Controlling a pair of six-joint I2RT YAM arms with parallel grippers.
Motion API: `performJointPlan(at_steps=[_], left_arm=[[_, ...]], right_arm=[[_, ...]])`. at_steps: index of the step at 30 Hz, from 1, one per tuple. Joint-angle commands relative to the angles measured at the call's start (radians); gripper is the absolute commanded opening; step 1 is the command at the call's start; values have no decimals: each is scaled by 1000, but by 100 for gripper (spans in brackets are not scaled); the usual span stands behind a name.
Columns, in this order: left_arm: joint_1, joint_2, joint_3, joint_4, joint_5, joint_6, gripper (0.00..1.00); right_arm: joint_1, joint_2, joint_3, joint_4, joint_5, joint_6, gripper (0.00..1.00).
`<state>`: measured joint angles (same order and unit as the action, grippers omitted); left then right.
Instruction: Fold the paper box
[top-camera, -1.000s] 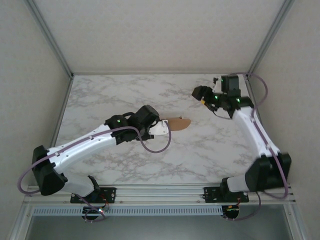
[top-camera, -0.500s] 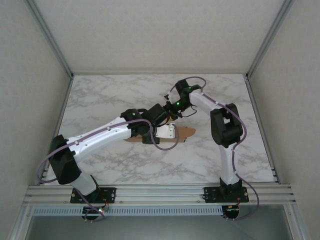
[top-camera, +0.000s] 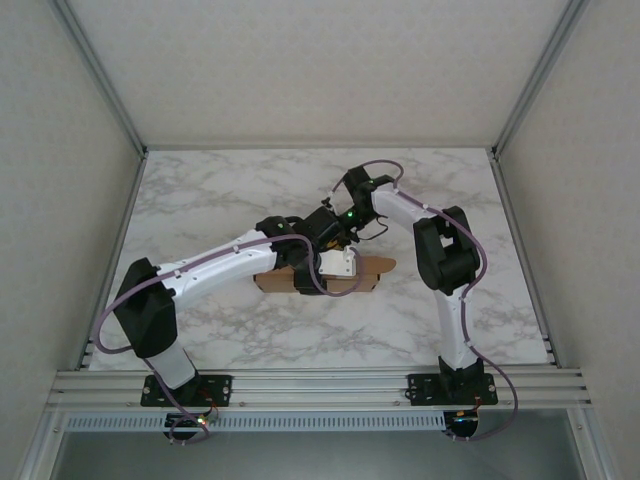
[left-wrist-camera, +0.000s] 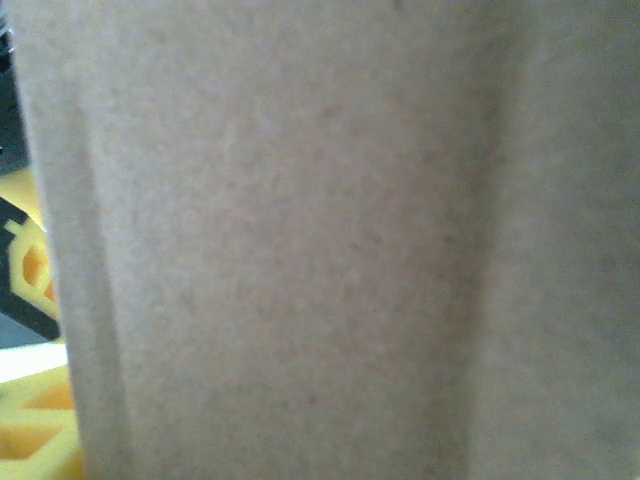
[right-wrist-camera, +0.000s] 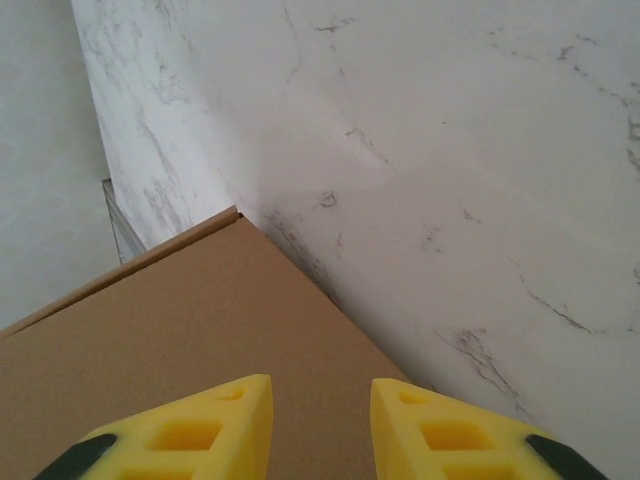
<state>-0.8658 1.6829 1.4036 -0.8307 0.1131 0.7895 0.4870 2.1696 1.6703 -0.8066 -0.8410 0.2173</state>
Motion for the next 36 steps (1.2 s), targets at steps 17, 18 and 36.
performJointPlan(at_steps=[17, 18, 36], left_arm=[[5, -53, 24, 58, -76, -24, 99], [4, -55, 24, 58, -79, -25, 100], [-18, -144, 63, 80, -129, -41, 100]], right_arm=[[-1, -36, 9, -8, 36, 11, 50], [-3, -36, 11, -7, 36, 13, 51], [-6, -48, 48, -35, 33, 5, 56]])
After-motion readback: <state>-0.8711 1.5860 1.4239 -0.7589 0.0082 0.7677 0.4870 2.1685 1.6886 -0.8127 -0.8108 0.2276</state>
